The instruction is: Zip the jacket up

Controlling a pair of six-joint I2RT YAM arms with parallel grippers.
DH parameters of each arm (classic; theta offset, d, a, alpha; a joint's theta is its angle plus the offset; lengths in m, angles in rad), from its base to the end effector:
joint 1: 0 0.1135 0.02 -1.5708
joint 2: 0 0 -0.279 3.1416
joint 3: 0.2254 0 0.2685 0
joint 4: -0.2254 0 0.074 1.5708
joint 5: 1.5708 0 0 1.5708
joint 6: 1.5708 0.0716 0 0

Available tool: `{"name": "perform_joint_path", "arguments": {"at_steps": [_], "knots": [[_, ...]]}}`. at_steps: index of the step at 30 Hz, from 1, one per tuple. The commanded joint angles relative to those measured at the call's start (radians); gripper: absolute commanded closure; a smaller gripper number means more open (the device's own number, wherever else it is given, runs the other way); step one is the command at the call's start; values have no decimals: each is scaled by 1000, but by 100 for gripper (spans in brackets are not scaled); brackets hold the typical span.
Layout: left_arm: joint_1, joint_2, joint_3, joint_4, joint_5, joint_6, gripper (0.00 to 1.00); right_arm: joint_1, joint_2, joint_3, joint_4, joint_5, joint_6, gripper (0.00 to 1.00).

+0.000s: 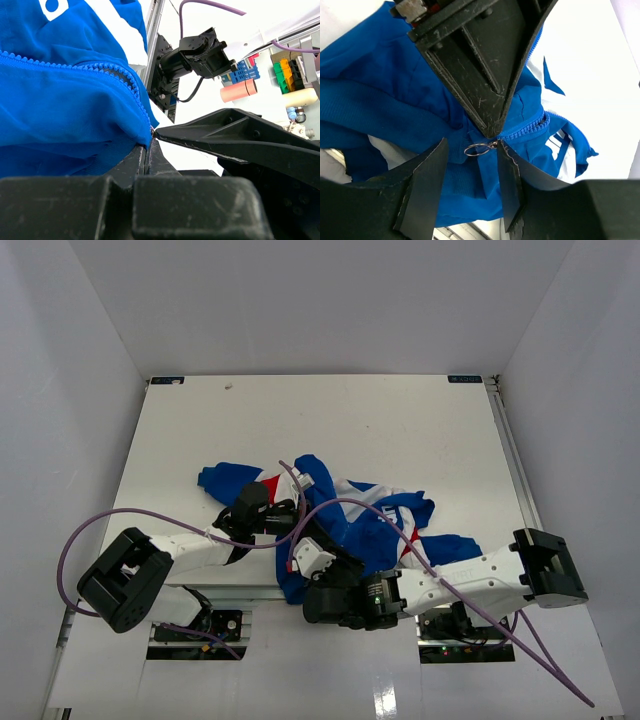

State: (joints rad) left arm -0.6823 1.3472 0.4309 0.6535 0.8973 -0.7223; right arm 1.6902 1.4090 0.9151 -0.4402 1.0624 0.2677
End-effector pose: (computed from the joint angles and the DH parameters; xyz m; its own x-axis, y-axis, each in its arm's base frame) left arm 0.1817 -0.2198 0.1836 -0.7986 0.1175 -0.5903 0.6013 0.1144 -0.7908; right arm 0.0265 0.3040 0.2301 -0.0518 -0.6488 -0.7592 -0.5511 0.6525 -0.5201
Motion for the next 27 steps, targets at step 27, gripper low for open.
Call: {"name": "perform_joint_path", "arguments": {"at_steps": [27], "knots": [[3,-11,-6,18,22,14,100,-2,6,54,-190,112,245,76]]}}
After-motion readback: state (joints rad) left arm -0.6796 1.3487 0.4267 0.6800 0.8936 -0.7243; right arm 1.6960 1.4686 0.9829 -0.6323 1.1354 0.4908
